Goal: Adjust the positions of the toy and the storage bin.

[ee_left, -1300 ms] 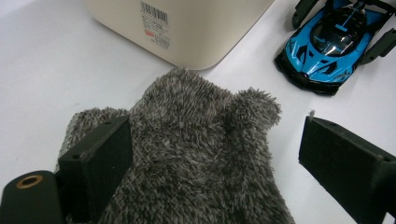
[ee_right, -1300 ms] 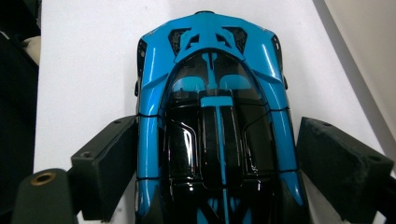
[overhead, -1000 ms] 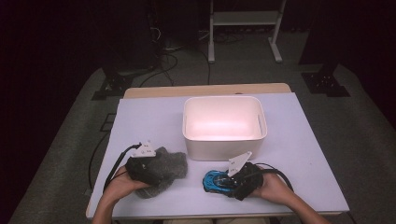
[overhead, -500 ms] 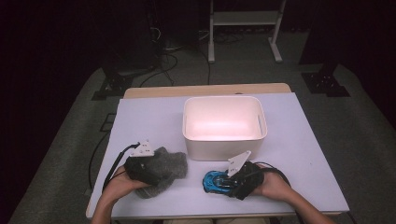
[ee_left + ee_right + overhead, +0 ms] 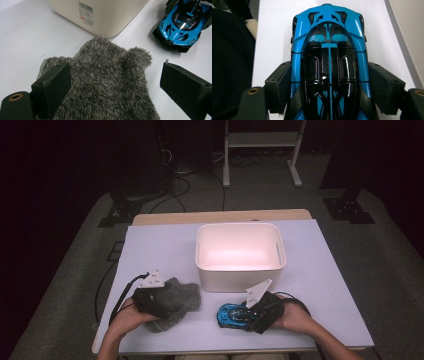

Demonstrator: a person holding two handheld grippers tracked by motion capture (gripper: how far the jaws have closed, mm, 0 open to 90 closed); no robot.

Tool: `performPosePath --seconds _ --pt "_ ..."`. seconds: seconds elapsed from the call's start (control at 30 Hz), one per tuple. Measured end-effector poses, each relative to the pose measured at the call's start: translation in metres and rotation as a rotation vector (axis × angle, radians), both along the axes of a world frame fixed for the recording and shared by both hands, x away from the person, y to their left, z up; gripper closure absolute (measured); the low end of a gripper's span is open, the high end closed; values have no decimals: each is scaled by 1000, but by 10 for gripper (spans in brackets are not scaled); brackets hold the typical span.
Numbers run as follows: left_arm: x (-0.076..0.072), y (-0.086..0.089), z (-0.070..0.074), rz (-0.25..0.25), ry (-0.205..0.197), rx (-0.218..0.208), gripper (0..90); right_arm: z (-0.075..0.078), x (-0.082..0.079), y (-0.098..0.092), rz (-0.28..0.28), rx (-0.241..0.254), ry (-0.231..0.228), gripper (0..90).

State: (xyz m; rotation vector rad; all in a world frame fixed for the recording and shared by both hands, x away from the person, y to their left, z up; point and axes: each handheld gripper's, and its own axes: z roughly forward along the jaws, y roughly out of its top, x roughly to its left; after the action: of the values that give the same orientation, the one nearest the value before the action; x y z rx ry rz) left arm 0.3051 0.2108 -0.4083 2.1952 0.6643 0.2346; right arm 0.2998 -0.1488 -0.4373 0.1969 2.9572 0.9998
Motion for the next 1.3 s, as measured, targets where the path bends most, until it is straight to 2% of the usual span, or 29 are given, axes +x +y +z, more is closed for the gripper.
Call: performPosePath --seconds 0.2,0.3,0.33,0.4,0.53,0.77,0.93,1.0,1.03,1.1,1.3 --pt "0 0 -1 2 4 3 95 13 -3 -4 -1 13 0 252" --pt "0 0 -1 1 4 1 95 28 -4 -6 4 33 -11 252" --pt "0 1 -1 3 4 -1 95 28 -4 -6 4 33 -11 252" --pt "0 1 -1 3 5 -1 95 38 -6 -7 6 37 -14 252" --pt "1 1 -1 2 5 -4 95 47 -8 -7 18 39 -19 252" --pt "1 2 -2 2 6 1 95 73 -12 -8 30 52 -32 252" --pt "2 2 -2 4 7 -3 95 94 -10 -10 35 58 -44 252" --pt "2 3 -3 5 10 -5 95 106 -8 -10 33 56 -74 252" --pt "2 3 -3 7 11 -5 95 106 -8 -10 33 56 -74 252" --pt "3 4 -4 9 11 -4 95 118 -6 -9 40 55 -81 252" --pt "3 7 -4 14 11 -13 95 136 1 -7 47 59 -82 252"
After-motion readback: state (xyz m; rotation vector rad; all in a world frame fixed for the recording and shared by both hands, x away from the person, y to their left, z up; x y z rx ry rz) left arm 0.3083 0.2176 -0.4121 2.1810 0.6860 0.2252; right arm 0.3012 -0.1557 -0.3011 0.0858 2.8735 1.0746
